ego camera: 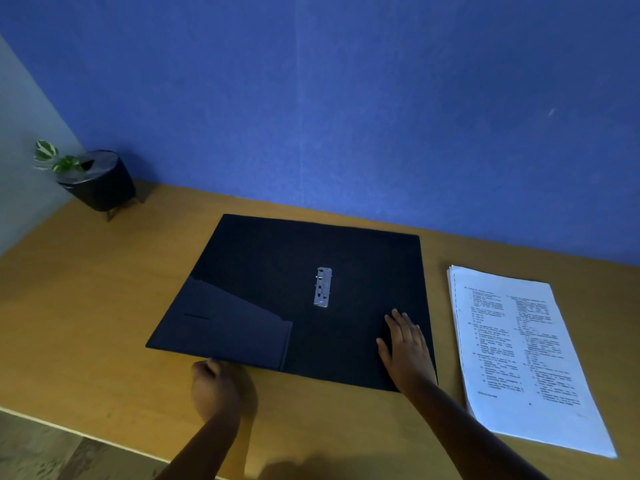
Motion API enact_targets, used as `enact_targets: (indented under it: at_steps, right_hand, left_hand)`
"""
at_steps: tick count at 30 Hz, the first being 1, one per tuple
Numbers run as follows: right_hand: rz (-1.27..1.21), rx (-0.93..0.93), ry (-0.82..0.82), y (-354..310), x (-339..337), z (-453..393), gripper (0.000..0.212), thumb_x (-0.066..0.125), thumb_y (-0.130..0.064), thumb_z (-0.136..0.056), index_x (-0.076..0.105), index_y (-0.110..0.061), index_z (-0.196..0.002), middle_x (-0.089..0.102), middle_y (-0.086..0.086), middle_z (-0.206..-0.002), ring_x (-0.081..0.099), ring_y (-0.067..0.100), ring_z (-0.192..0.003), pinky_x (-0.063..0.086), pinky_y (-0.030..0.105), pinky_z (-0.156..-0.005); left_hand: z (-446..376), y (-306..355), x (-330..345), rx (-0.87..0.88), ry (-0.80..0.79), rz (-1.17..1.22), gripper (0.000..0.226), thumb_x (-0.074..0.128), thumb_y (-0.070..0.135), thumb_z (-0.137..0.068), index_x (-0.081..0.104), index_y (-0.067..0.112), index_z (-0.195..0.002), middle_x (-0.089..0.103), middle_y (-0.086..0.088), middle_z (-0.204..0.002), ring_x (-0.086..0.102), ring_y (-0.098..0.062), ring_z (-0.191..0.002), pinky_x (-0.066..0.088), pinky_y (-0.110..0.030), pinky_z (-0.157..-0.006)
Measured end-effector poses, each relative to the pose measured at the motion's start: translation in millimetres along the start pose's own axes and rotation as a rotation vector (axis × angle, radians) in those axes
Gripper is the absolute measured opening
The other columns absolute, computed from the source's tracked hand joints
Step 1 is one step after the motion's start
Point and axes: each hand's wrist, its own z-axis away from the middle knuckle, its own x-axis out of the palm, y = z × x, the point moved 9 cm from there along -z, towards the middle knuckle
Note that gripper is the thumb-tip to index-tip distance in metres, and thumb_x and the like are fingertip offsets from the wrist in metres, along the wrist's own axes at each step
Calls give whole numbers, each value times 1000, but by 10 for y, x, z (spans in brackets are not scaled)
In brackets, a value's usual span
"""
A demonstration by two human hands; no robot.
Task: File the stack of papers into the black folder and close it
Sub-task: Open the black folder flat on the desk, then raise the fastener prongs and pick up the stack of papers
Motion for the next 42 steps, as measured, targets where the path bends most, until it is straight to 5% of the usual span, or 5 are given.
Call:
enact_targets:
  at_steps: [10,18,22,28,42]
  right_hand:
    - [-42,17,-11,39,-25,-39,56,37,-41,-97,23,-23,-147,20,-3,-158,10,14,-148,3,30,-118]
    - [-114,26,-4,-21,-185,-283,59,40,-42,-96,19,-26,-148,16,-1,-159,12,20,-147,14,37,-119]
    - [-223,47,3,57,-173,-377,59,38,-45,-95,18,-27,-148,14,-5,-159,7,14,-148,11,34,-118]
    - [-50,-14,-42,158,0,-322,58,30,-50,-96,19,-27,-148,10,-8,-160,-6,6,-145,-4,28,-118]
    - [-50,-13,-22,181,-11,-304,53,25,-48,-97,24,-29,-146,13,-9,-159,-10,0,-140,-6,26,-117]
  left_hand:
    - [249,400,533,203,-244,-232,20,35,26,-98,41,10,-88,52,-6,-69,56,-32,-69,35,-34,-53]
    - [430,995,1240,770,-469,-565,30,46,16,-93,54,10,-121,57,-8,-118,52,-24,-112,48,-35,-88]
    - [634,983,1693,994,-666,-783,55,39,31,-96,22,15,-146,21,-1,-156,12,-18,-146,19,-38,-117]
    - [726,756,1973,1001,-761,-905,67,30,42,-97,-3,14,-148,-7,0,-159,-5,-14,-146,5,-36,-119]
    - [664,683,1933,1057,-675,-912,80,1,57,-86,-1,6,-147,6,-8,-158,-9,-16,-142,-3,-31,-116]
